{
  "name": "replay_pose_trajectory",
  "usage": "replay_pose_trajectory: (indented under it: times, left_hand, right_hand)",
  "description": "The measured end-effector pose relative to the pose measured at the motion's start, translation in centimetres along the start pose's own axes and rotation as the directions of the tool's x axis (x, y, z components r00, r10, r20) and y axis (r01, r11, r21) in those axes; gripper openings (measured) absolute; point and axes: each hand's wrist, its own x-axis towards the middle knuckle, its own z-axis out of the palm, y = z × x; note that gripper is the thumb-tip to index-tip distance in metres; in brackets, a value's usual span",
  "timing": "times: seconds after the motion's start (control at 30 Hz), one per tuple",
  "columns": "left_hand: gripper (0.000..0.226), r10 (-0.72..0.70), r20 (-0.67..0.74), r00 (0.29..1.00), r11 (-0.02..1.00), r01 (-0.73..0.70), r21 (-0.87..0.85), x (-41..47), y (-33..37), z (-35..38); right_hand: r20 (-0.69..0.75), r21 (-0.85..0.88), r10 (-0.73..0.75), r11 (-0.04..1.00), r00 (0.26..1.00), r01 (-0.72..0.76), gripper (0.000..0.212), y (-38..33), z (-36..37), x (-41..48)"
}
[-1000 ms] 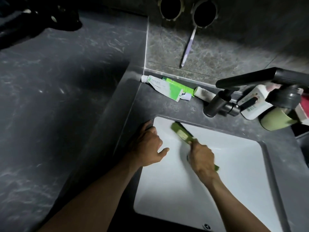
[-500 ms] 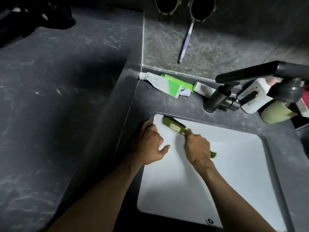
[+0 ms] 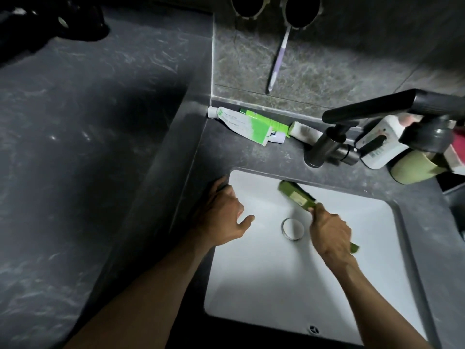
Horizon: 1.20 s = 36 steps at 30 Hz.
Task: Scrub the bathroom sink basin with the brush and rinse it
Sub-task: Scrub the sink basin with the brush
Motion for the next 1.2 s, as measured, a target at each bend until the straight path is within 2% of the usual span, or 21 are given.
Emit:
replay_pose_trajectory:
  times: [0.03, 0.07, 0.17, 0.23, 0.3, 0.37, 0.47, 0.5, 0.53, 0.6, 0.7, 0.8, 0.93, 0.97, 1.03, 1.1, 1.13, 1.2]
  left_hand:
    - [0.049, -0.003, 0.001, 1.000, 1.000, 0.003, 0.004, 0.0, -0.1, 0.0]
    - [0.049, -0.001, -0.001, 1.000, 1.000, 0.001, 0.015, 0.0, -0.1, 0.1]
    - [0.049, 0.006, -0.017, 1.000, 1.000, -0.006, -0.005, 0.1, 0.0, 0.2]
    - [0.049, 0.000, -0.019, 1.000, 1.000, -0.001, -0.011, 0.1, 0.0, 0.1]
    - [0.049, 0.005, -0.017, 1.000, 1.000, -0.005, -0.020, 0.0, 0.0, 0.2]
    - [0.048, 0.009, -0.042, 0.999, 1.000, -0.010, -0.019, 0.1, 0.1, 0.1]
    - [0.049, -0.002, -0.018, 1.000, 1.000, 0.002, -0.022, 0.0, -0.2, 0.3]
    - [0.049, -0.002, -0.014, 1.000, 1.000, 0.002, -0.015, -0.1, -0.2, 0.4]
    - [0.050, 0.002, -0.017, 1.000, 1.000, -0.002, -0.010, -0.1, -0.2, 0.5]
    - [0.049, 0.011, -0.032, 0.999, 1.000, -0.011, -0.005, 0.0, -0.2, 0.4]
    - [0.048, 0.009, -0.039, 0.999, 1.000, -0.010, -0.011, 0.1, -0.1, 0.2]
    - [0.048, 0.008, -0.064, 0.998, 0.999, -0.011, -0.047, 0.1, 0.0, 0.2]
    - [0.050, -0.010, -0.052, 0.999, 1.000, 0.009, -0.013, 0.0, -0.3, 0.4]
    - [0.051, -0.010, -0.046, 0.999, 1.000, 0.010, -0.006, 0.0, -0.2, 0.4]
    - [0.050, -0.017, -0.081, 0.997, 1.000, 0.016, -0.004, 0.0, -0.1, 0.2]
    - [0.048, -0.040, -0.092, 0.995, 0.999, 0.038, -0.023, -0.2, 0.0, -0.2]
    - [0.047, -0.047, -0.098, 0.994, 0.999, 0.045, -0.021, -0.2, 0.1, -0.4]
    - [0.047, -0.048, -0.084, 0.995, 0.999, 0.046, -0.023, -0.2, 0.4, -0.5]
  right_hand:
    - [-0.007, 0.001, 0.036, 0.999, 0.999, -0.036, 0.032, 0.4, 0.1, -0.1]
    - [-0.021, -0.017, 0.008, 1.000, 1.000, -0.009, 0.034, -0.3, 0.1, -0.1]
    - [-0.002, -0.065, -0.231, 0.971, 0.973, 0.231, 0.033, -6.4, -0.3, 1.0]
    - [0.017, -0.029, -0.320, 0.947, 0.947, 0.321, 0.027, -9.5, -1.0, 1.8]
    - [0.046, -0.051, -0.289, 0.955, 0.956, 0.291, 0.025, -8.4, -1.0, 2.2]
    - [0.043, -0.084, -0.178, 0.980, 0.983, 0.181, 0.031, -3.4, -0.2, 1.7]
    - [-0.034, 0.006, 0.049, 0.999, 0.998, -0.049, 0.032, 2.9, 0.1, 0.5]
    - [-0.039, 0.028, 0.069, 0.997, 0.997, -0.068, 0.032, 2.9, 0.2, 0.3]
    - [-0.043, 0.035, 0.037, 0.999, 0.998, -0.036, 0.030, 2.1, 0.1, 0.3]
    - [-0.032, 0.012, -0.135, 0.991, 0.990, 0.136, 0.027, -1.6, 0.3, 0.8]
    - [0.004, -0.005, -0.319, 0.948, 0.948, 0.319, 0.032, -8.0, -0.4, 2.0]
    - [0.054, -0.055, -0.304, 0.950, 0.951, 0.307, 0.030, -6.4, -0.3, 2.2]
    - [0.116, -0.157, -0.139, 0.975, 0.983, 0.156, 0.038, 0.5, 0.8, 0.6]
    - [0.116, -0.149, -0.162, 0.973, 0.980, 0.179, 0.038, 0.1, 0.8, 0.5]
    - [0.096, -0.103, -0.299, 0.946, 0.950, 0.308, 0.034, -3.7, 0.2, 1.3]
    - [-0.001, -0.077, -0.407, 0.911, 0.914, 0.405, 0.026, -7.7, -0.7, 2.5]
    - [-0.025, -0.076, -0.415, 0.908, 0.909, 0.412, 0.026, -8.7, -1.0, 2.9]
    - [0.062, -0.107, -0.367, 0.922, 0.928, 0.372, 0.028, -7.8, -0.4, 2.9]
